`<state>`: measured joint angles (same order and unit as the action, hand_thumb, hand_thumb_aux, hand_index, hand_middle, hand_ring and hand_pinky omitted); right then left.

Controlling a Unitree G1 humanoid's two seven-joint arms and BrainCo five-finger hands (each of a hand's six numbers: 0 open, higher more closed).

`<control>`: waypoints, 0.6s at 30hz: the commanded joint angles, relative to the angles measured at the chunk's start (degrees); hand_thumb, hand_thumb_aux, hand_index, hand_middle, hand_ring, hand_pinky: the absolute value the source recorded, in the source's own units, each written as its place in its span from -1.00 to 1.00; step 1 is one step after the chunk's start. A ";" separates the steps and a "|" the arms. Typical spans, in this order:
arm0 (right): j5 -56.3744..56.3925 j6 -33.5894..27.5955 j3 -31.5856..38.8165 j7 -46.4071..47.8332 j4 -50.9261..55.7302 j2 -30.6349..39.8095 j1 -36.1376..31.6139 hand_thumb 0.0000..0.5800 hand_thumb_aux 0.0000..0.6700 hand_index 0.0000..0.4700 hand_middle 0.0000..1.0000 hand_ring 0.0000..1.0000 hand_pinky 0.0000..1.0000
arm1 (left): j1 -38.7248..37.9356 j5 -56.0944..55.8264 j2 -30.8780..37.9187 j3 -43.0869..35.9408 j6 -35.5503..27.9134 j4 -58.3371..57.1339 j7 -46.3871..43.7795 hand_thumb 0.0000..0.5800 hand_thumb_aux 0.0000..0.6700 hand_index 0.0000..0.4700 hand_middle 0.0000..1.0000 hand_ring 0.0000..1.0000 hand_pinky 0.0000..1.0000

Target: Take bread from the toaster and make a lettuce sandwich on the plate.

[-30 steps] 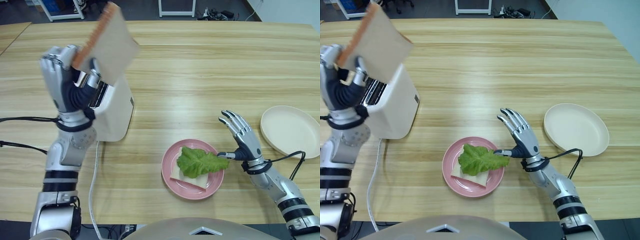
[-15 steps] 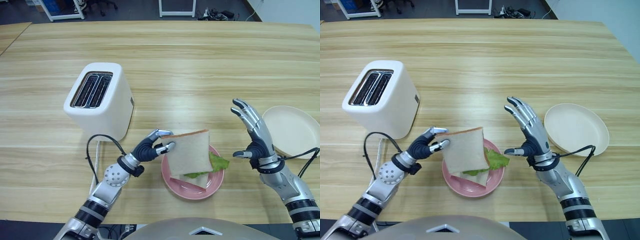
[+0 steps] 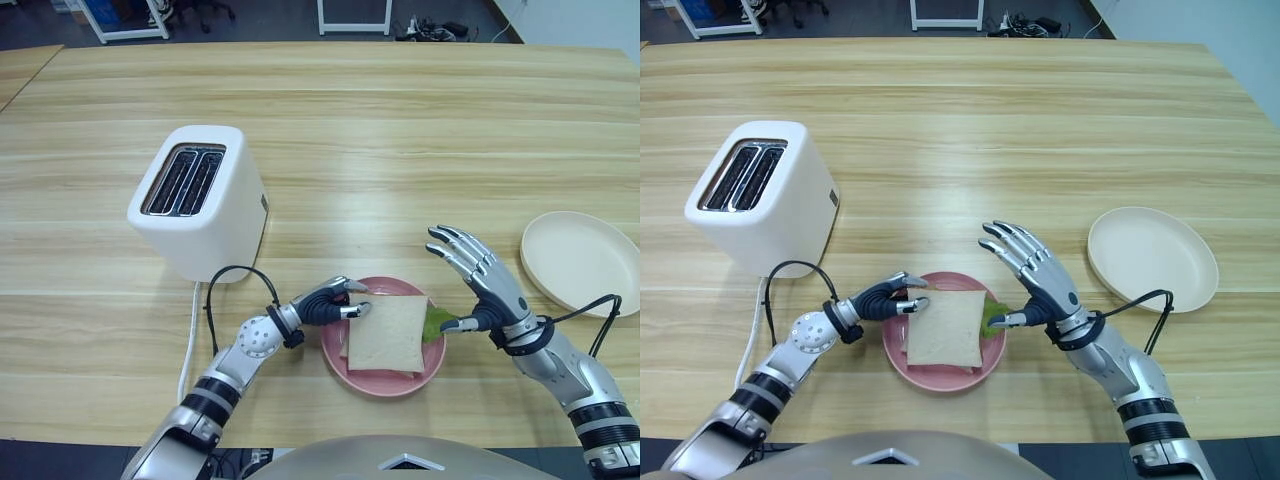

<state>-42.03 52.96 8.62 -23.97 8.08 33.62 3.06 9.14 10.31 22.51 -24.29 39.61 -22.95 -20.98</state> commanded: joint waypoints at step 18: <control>18.59 7.21 14.22 28.67 2.37 3.12 3.47 -1.00 -1.00 -1.00 -1.00 -1.00 -1.00 | 6.43 18.81 2.18 0.25 4.14 -5.33 13.13 1.00 1.00 1.00 1.00 1.00 1.00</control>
<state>-22.99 60.19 23.77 3.73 9.92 36.95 6.50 16.18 28.51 23.35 -24.92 44.28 -30.28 -7.48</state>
